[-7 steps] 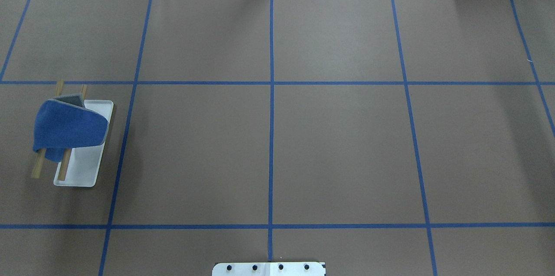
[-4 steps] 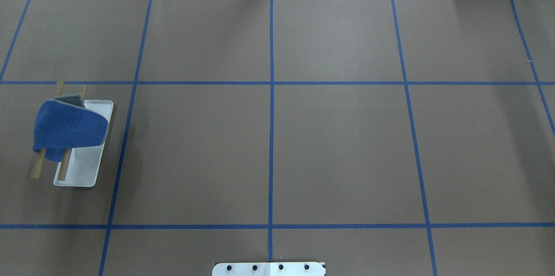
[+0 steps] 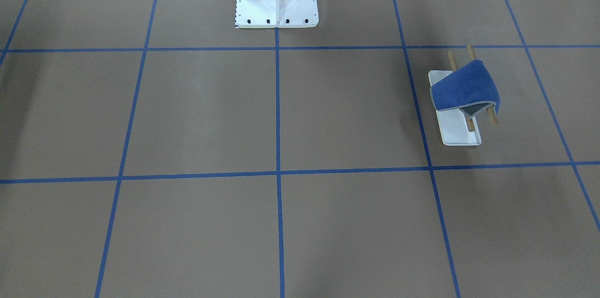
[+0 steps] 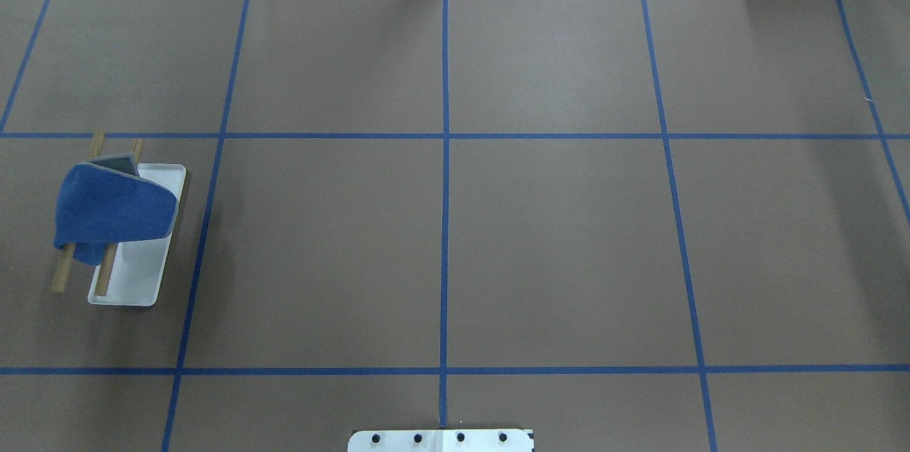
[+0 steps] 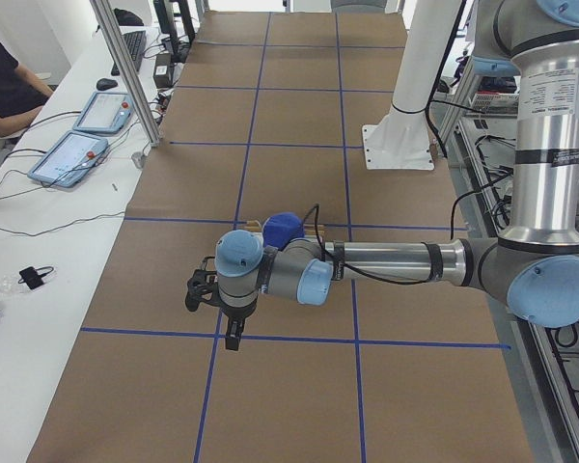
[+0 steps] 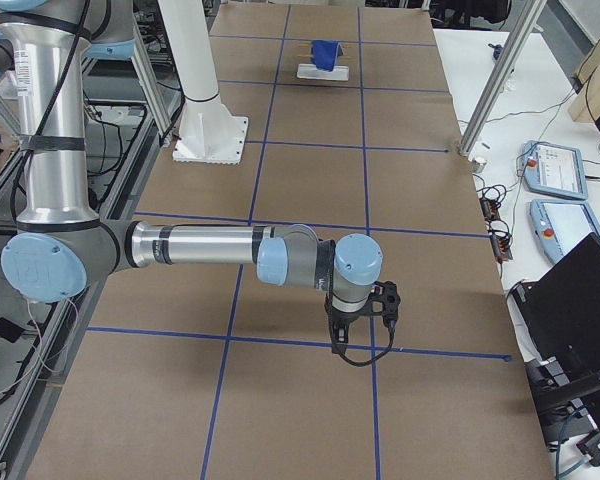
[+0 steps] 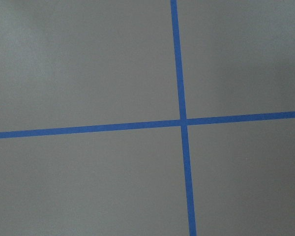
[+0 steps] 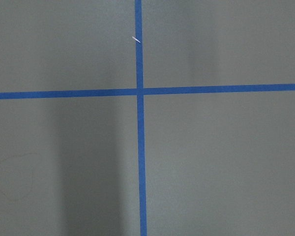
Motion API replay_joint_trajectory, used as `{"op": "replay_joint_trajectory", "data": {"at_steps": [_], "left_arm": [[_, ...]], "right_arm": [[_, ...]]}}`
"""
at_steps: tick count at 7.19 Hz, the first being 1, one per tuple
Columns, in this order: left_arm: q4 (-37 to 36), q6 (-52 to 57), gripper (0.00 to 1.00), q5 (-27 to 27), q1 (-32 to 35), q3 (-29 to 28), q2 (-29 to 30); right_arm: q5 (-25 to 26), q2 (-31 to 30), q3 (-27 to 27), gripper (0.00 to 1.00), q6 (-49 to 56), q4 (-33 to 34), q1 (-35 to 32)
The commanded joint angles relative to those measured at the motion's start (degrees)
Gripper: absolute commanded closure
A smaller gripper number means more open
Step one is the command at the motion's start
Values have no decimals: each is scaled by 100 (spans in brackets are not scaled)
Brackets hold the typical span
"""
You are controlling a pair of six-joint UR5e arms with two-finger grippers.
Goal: Hang towel on rack
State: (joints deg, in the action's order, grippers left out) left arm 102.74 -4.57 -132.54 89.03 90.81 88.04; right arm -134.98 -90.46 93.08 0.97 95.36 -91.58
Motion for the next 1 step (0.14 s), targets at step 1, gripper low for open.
{"op": "replay_joint_trajectory", "data": {"at_steps": [1], "left_arm": [[0, 0, 1, 0, 0, -2, -6]], "right_arm": [[7, 2, -9, 0, 0, 0, 0]]}}
